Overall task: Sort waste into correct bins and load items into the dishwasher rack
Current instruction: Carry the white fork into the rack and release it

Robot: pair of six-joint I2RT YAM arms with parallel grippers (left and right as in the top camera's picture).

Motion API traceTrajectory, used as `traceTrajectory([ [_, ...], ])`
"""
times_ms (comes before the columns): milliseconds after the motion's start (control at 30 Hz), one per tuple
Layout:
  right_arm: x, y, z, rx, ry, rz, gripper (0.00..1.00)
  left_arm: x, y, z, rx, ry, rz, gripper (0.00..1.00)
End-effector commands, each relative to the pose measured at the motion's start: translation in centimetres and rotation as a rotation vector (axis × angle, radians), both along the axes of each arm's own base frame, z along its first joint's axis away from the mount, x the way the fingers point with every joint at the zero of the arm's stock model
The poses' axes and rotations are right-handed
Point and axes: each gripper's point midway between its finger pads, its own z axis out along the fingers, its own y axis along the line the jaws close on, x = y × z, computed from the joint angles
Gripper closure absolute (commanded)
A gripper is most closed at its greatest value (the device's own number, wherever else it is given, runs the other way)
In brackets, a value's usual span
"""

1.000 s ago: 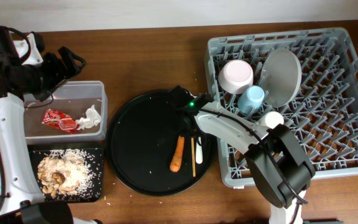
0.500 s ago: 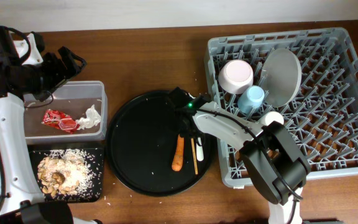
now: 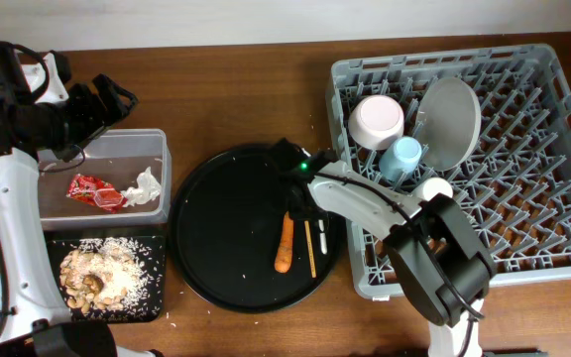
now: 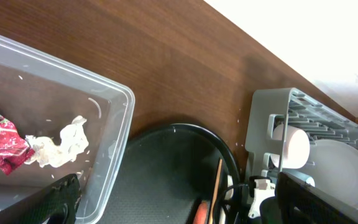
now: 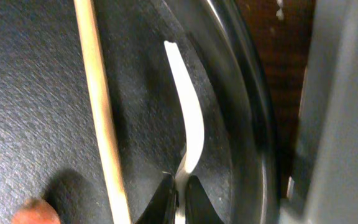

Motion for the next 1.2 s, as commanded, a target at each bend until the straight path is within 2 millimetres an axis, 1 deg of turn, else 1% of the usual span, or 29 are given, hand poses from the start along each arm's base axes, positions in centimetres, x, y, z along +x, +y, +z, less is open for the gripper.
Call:
traceTrajectory([
  [0,1.8,1.1,2.5,0.028,-0.030,-0.006,0.96,0.0,0.1,1.1,0.000,-0.030,0.004,0.01],
  [33,2.2,1.4,3.6,0.034,-0.038,0.007,0.96,0.0,0.1,1.1,0.000,-0.030,0.004,0.01],
  [67,2.4,1.6,4.2,0.036,-0.043,0.020,0.96,0.0,0.1,1.1,0.000,-0.030,0.005,0.01],
  [100,2.7,1.8,5.6,0.039,-0.049,0.026,0.96,0.0,0.1,1.1,0.000,-0.030,0.005,0.01],
  [167,2.7,1.8,6.2,0.037,-0.047,0.032,0.96,0.0,0.1,1.1,0.000,-0.030,0.004,0.01],
  [300,2.9,2.1,9.0,0.074,-0.043,0.087,0.96,0.0,0.1,1.1,0.000,-0.030,0.004,0.01],
  [333,2.9,1.7,10.3,0.081,-0.050,0.079,0.96,0.0,0.1,1.1,0.000,-0.030,0.004,0.01],
  [400,3.0,0.6,12.2,0.086,-0.054,0.086,0.96,0.0,0.1,1.1,0.000,-0.030,0.004,0.01],
  [433,2.9,-0.6,13.5,0.084,-0.056,0.082,0.96,0.0,0.1,1.1,0.000,-0.030,0.005,0.01],
  [500,2.7,-2.7,15.0,0.082,-0.057,0.052,0.96,0.0,0.1,1.1,0.000,-0.030,0.005,0.01],
  [567,2.5,-4.0,16.0,0.118,-0.039,0.074,0.96,0.0,0.1,1.1,0.000,-0.030,0.004,0.01],
  [600,2.4,-5.1,16.3,0.115,-0.031,0.048,0.96,0.0,0.1,1.1,0.000,-0.030,0.004,0.01],
  [667,2.3,-7.3,16.1,0.096,0.001,0.023,0.96,0.0,0.1,1.1,0.000,-0.030,0.005,0.01],
  [700,2.3,-8.6,15.9,0.084,0.018,-0.006,0.96,0.0,0.1,1.1,0.000,-0.030,0.004,0.01],
  [767,2.3,-10.6,15.3,0.070,0.043,-0.017,0.96,0.0,0.1,1.1,0.000,-0.030,0.004,0.01],
  [833,2.3,-11.7,14.7,0.064,0.060,-0.033,0.96,0.0,0.1,1.1,0.000,-0.030,0.005,0.01],
  [933,2.1,-13.8,13.0,0.038,0.091,-0.045,0.96,0.0,0.1,1.1,0.000,-0.030,0.005,0.01],
  [1033,1.8,-14.2,10.9,0.032,0.111,-0.049,0.96,0.0,0.1,1.1,0.000,-0.030,0.004,0.01],
  [1167,2.0,-14.1,9.4,0.034,0.103,-0.045,0.96,0.0,0.1,1.1,0.000,-0.030,0.004,0.01],
])
